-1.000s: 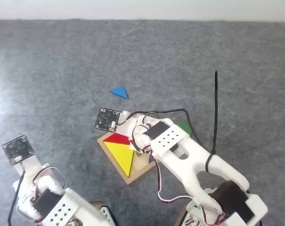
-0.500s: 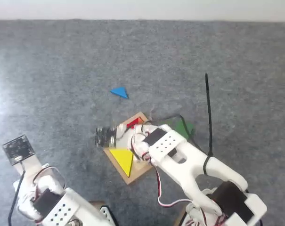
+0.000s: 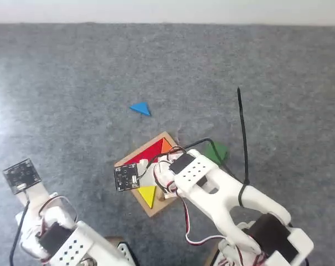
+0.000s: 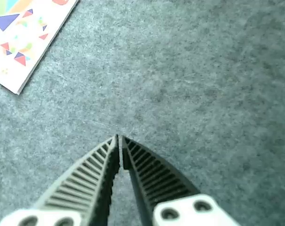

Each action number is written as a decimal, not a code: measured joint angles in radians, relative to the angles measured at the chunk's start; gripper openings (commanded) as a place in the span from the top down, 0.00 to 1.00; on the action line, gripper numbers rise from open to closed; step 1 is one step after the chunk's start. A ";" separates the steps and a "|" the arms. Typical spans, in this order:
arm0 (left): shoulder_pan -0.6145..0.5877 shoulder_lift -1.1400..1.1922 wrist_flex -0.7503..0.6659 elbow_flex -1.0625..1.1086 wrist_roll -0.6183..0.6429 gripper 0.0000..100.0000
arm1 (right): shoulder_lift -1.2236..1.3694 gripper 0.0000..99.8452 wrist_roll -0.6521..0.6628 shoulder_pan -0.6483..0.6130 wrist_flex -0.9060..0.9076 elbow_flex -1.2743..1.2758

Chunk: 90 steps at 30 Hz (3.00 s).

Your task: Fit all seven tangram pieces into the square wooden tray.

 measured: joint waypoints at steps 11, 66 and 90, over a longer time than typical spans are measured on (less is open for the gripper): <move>0.000 0.000 0.000 0.000 0.000 0.99 | -0.210 0.99 -0.219 0.015 -0.025 0.038; 0.000 0.000 0.000 0.000 0.000 0.99 | -0.244 0.99 -0.066 -0.155 -0.032 0.192; 0.000 0.000 0.000 0.000 0.000 0.99 | -0.049 0.99 -0.172 -0.011 -0.176 0.072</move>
